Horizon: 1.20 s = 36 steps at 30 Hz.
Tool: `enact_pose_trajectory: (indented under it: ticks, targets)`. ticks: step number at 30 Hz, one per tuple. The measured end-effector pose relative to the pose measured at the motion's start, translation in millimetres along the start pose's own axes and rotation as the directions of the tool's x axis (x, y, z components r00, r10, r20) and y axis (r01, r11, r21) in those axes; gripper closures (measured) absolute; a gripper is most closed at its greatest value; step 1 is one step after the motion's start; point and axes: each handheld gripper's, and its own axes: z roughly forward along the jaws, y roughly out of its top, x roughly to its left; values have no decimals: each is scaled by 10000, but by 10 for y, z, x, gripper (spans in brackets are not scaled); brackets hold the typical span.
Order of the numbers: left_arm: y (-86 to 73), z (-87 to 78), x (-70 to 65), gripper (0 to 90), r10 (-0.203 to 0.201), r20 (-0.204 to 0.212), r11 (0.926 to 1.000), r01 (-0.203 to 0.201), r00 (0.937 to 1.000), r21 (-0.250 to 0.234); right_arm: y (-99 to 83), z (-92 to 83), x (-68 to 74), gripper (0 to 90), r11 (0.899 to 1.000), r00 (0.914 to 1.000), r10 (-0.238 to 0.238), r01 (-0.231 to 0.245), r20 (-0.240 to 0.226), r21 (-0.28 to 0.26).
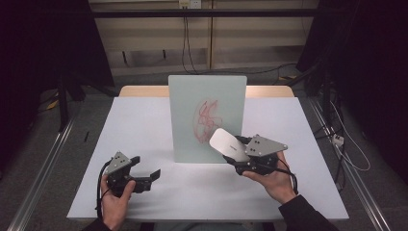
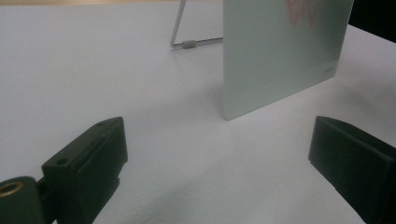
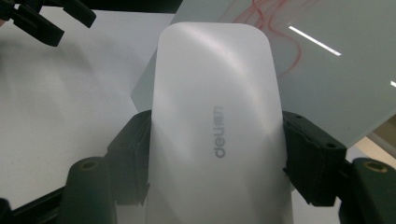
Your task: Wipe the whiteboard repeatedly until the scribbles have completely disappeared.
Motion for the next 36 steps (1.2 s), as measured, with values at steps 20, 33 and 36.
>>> enact_pose_trajectory:
  ticks: [20, 33, 36]
  targets:
    - [0, 10, -6, 45, -25, 21, 10000, 25, 10000, -6, 190, 96, -8, 316, 9893, 9782, -1368, 1430, 1564, -291]
    - [-3, 11, 0, 45, -59, 10, 10000, 59, 10000, -3, 344, 241, -84, 316, 9848, 9666, -1631, 1717, 1978, -267]
    - [-4, 13, 2, 45, -64, 3, 10000, 64, 10000, 6, 379, 245, -92, 316, 9841, 9654, -1654, 1750, 2015, -308]
